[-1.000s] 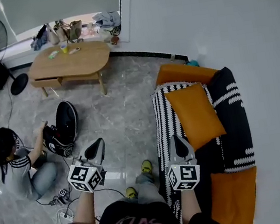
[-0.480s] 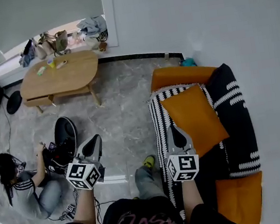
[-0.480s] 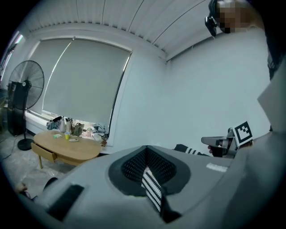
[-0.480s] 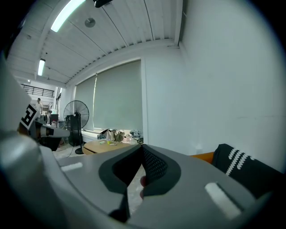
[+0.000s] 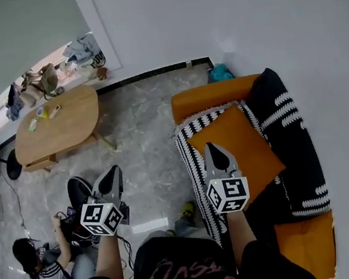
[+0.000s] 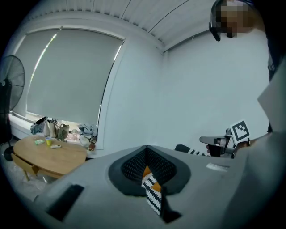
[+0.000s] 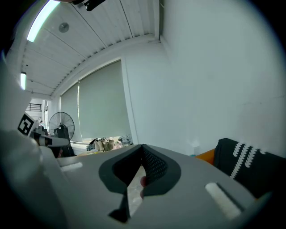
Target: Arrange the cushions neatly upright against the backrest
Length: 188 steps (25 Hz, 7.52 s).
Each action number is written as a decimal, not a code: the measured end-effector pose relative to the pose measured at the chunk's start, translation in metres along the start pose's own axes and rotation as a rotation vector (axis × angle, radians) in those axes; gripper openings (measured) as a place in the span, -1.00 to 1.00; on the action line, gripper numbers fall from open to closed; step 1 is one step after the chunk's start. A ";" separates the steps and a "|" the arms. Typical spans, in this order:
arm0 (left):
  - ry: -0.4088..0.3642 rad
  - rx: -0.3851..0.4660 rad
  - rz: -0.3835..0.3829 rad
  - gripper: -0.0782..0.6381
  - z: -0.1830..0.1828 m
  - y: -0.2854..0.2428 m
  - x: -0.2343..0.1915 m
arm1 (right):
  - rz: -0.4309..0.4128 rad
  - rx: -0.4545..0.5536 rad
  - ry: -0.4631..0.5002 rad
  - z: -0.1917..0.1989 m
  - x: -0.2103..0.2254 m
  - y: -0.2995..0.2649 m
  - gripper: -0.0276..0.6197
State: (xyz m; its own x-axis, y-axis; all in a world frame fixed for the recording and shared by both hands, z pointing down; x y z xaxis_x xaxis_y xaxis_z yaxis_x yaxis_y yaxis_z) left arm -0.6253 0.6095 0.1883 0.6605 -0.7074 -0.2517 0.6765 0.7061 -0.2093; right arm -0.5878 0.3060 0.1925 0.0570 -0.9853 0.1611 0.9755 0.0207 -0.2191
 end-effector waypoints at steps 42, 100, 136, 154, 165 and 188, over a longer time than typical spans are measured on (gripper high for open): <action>-0.244 -0.806 1.027 0.05 0.197 -0.529 0.157 | 1.190 -0.325 -0.571 0.210 0.271 0.094 0.11; -0.468 -0.742 1.012 -0.48 0.307 -0.589 0.217 | 1.077 -0.352 -0.470 0.320 0.386 0.091 -0.31; -0.547 -0.706 0.966 -0.07 0.340 -0.706 0.303 | 1.162 -0.278 -0.518 0.353 0.478 0.103 0.13; -0.516 -0.663 0.954 -0.14 0.286 -0.650 0.258 | 1.259 -0.210 -0.528 0.310 0.417 0.122 -0.17; -0.429 -0.490 0.932 -0.79 0.209 -0.603 0.257 | 1.274 -0.119 -0.468 0.244 0.382 0.102 -0.39; -0.332 -0.420 1.094 -0.79 0.086 -0.533 0.261 | 1.370 0.070 -0.395 0.094 0.300 0.117 -0.87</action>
State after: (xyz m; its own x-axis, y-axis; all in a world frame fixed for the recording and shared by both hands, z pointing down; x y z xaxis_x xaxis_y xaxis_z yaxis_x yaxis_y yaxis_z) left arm -0.7853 0.0453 0.3153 0.9089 0.3372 -0.2454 -0.4068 0.8466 -0.3432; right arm -0.4369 0.0283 0.3054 0.9903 -0.0699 0.1202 0.1103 0.9212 -0.3732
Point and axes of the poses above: the fingertips, and each gripper's own axes: y backward along the fingers, x to its right, z out of its underside, the point moved 4 cm from there along y, backward along the fingers, and after that the axes turned 8 degrees about z, right-handed, at the moved point
